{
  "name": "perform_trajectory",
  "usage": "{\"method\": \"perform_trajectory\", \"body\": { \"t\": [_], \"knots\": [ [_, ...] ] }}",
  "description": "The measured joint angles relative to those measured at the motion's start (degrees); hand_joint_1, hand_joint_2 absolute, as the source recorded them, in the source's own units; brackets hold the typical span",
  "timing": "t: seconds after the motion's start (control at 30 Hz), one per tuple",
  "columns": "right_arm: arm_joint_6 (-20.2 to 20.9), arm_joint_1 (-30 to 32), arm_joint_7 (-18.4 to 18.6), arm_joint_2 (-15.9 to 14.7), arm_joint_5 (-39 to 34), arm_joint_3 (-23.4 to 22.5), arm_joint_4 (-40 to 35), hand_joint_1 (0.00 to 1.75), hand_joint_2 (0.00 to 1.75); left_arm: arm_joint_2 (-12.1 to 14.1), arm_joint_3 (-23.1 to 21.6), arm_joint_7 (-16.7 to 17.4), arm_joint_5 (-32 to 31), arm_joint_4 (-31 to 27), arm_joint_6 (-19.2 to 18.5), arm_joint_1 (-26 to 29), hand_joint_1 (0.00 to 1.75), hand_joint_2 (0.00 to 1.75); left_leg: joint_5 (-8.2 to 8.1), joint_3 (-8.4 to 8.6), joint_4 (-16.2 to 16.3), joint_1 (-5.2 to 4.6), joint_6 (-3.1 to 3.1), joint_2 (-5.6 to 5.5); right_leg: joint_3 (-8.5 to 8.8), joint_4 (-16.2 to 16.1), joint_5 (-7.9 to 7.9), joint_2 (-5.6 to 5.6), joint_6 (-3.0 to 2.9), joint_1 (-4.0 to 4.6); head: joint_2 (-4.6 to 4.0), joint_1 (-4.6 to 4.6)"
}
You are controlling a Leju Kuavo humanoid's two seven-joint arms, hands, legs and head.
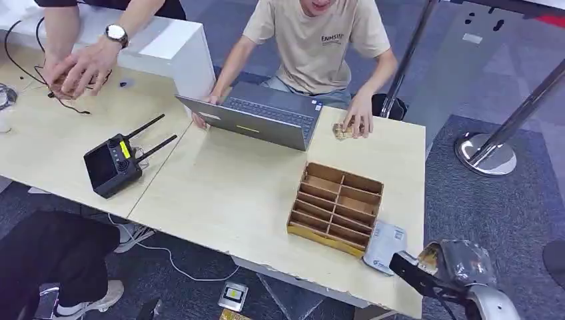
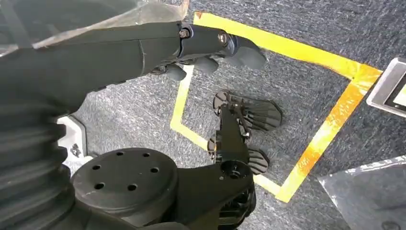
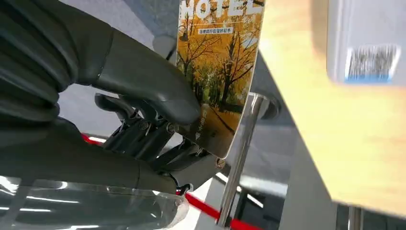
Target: Pass the card to the sensor for recognition and then transmit it.
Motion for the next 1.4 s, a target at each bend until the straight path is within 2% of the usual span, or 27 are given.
{"method": "perform_trajectory", "body": {
  "t": [0.23, 0.27, 0.37, 0.43, 0.53, 0.7, 0.77, 0.87, 1.07, 1.13, 1.23, 1.4],
  "knots": [
    [1.8, 0.1, -0.6, -1.1, 4.1, -7.2, -6.0, 1.75, 1.75, 0.0, 0.0, -0.6, 0.1, 0.0, 0.2, 0.0, 0.0, 1.75, 0.0, -0.02, 0.0, 0.0, 0.0, -0.01, 0.01, 0.0, 0.0, 0.0, 0.0, 0.0, 0.0, 0.02],
    [1.7, 0.1, -0.7, -1.2, 4.6, -8.2, -7.2, 1.75, 1.75, 0.0, 0.0, -0.7, 0.1, 0.0, 0.2, 0.0, 0.0, 0.0, 0.0, -0.02, 0.0, 0.0, 0.0, -0.01, 0.01, 0.0, 0.0, 0.0, 0.0, 0.0, 0.0, 0.02],
    [1.6, -0.2, -1.3, -1.1, 5.2, -11.9, -11.1, 1.75, 1.75, 0.0, 0.0, -0.9, 0.0, 0.0, 0.3, 0.0, 0.0, 0.0, 0.0, -0.02, 0.0, 0.0, 0.0, -0.01, 0.01, 0.0, 0.0, 0.0, 0.0, 0.0, 0.0, 0.02],
    [0.0, -0.4, -3.1, -0.8, 3.4, -13.4, -13.1, 1.75, 1.75, 0.0, 0.0, -1.0, -0.2, 0.0, 0.4, 0.0, 0.0, 0.0, 0.0, -0.03, 0.0, 0.0, 0.0, -0.01, 0.02, 0.0, 0.0, -0.01, 0.0, 0.0, 0.0, 0.04],
    [-3.7, -1.5, -8.0, 1.0, -1.8, -15.2, -17.1, 1.75, 1.75, 0.0, 0.0, -2.1, -1.6, 0.0, 1.1, -0.1, 0.0, 0.0, 0.0, -0.02, 0.0, 0.01, 0.0, -0.02, 0.01, 0.0, 0.0, 0.0, 0.0, 0.02, 0.0, 0.0],
    [-6.3, -3.8, -11.7, 4.5, -4.0, -15.8, -22.2, 1.75, 1.75, 0.0, -0.1, -3.7, -3.2, 0.0, 1.9, -0.1, 0.0, 0.0, 0.01, -0.04, 0.0, 0.06, 0.0, 0.0, 0.02, 0.0, 0.0, -0.01, 0.0, 0.06, 0.0, 0.04],
    [-9.6, -4.5, -14.5, 6.5, -4.0, -15.8, -23.4, 1.75, 1.75, 0.0, -0.3, -5.2, -4.9, 0.0, 3.4, -0.2, 0.0, 0.0, 0.0, -0.05, 0.0, 0.06, -0.01, -0.01, 0.02, 0.0, 0.0, 0.0, 0.0, 0.07, 0.0, 0.02],
    [-17.4, -6.8, -18.9, 10.8, 0.0, -15.1, -23.8, 1.75, 1.75, 0.0, -0.8, -7.9, -7.2, 0.0, 5.9, -0.5, 0.0, 0.0, 0.0, -0.03, 0.0, 0.07, -0.01, 0.02, 0.02, 0.0, 0.0, 0.01, -0.01, 0.09, 0.0, 0.0],
    [-22.0, -10.9, -20.7, 16.7, 2.3, -13.4, -23.1, 1.75, 1.75, 0.0, -2.2, -9.4, -9.2, 0.0, 7.9, -0.8, 0.0, 0.0, 0.01, -0.08, 0.0, 0.07, -0.01, 0.01, 0.03, 0.0, 0.0, -0.01, 0.0, 0.09, 0.0, 0.04],
    [-24.5, -14.2, -21.7, 18.6, 3.7, -12.8, -21.7, 1.75, 1.75, 0.0, -3.0, -10.3, -10.6, 0.0, 9.1, -1.1, 0.0, 0.0, 0.01, -0.06, 0.0, 0.06, -0.01, 0.01, 0.01, 0.1, 0.01, 0.02, -0.01, 0.08, 0.0, 0.0],
    [-25.5, -19.9, -22.3, 20.1, 6.9, -12.1, -18.2, 1.75, 1.75, 0.0, -4.0, -10.3, -12.1, 0.0, 9.6, -2.0, 0.0, 0.0, 0.05, -0.07, 0.0, 0.06, 0.0, 0.01, 0.03, 0.1, 0.02, -0.02, -0.01, 0.08, 0.0, 0.06],
    [-25.5, -20.1, -22.3, 20.1, 7.1, -12.1, -18.0, 1.75, 1.75, 0.0, -4.0, -10.3, -12.2, 0.0, 9.6, -2.0, 0.0, 0.0, 0.05, -0.08, 0.0, 0.06, 0.0, 0.01, 0.03, 0.1, 0.02, -0.02, -0.01, 0.08, 0.0, 0.06]
  ]
}}
